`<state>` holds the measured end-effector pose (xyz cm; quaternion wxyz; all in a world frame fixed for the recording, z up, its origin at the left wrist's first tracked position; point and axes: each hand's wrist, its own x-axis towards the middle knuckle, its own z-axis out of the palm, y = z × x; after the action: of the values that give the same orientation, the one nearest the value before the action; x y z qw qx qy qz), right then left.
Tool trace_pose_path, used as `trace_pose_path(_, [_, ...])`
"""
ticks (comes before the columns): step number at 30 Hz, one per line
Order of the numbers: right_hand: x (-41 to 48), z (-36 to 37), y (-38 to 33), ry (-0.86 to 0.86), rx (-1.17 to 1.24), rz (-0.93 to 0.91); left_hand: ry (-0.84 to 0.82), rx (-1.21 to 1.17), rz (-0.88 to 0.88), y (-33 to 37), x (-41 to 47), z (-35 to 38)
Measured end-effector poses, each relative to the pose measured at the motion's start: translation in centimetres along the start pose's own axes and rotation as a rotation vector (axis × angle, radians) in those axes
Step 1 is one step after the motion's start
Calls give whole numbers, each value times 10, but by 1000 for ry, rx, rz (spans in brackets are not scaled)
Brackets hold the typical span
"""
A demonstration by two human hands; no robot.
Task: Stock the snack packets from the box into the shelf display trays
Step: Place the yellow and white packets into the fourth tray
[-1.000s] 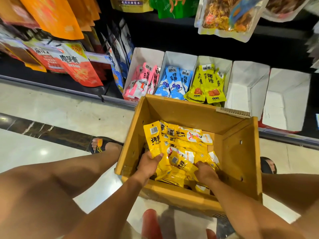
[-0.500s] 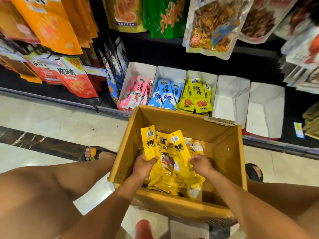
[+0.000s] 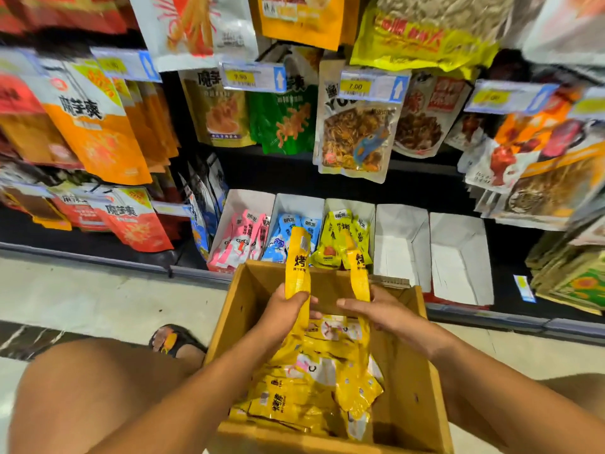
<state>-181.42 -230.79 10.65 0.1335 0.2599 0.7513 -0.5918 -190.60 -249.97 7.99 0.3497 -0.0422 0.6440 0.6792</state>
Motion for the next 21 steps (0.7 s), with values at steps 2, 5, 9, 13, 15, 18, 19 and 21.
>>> trace_pose_path(2, [0, -16, -13, 8, -54, -35, -33, 4, -41, 21, 1, 9])
trace_pose_path(5, [5, -38, -26, 6, -19, -5, -113, 120, -88, 55, 5, 15])
trace_pose_path(9, [20, -60, -27, -25, 293, 67, -239, 109, -64, 86, 20, 23])
trace_pose_path(13, [36, -80, -16, -66, 412, 106, -239, 69, -109, 89, 36, 29])
trace_pose_path(15, [41, -90, -13, -63, 400, 117, -229, 60, -133, 85, 47, 33])
trace_pose_path(18, [59, -111, -8, 58, 313, 91, -214, -1, -169, 81, 62, 44])
trace_pose_path(19, [68, -120, -6, 128, 269, 85, -203, -11, -180, 79, 67, 47])
trace_pose_path(21, [90, -139, 1, 274, 201, 79, -182, 3, -197, 81, 74, 51])
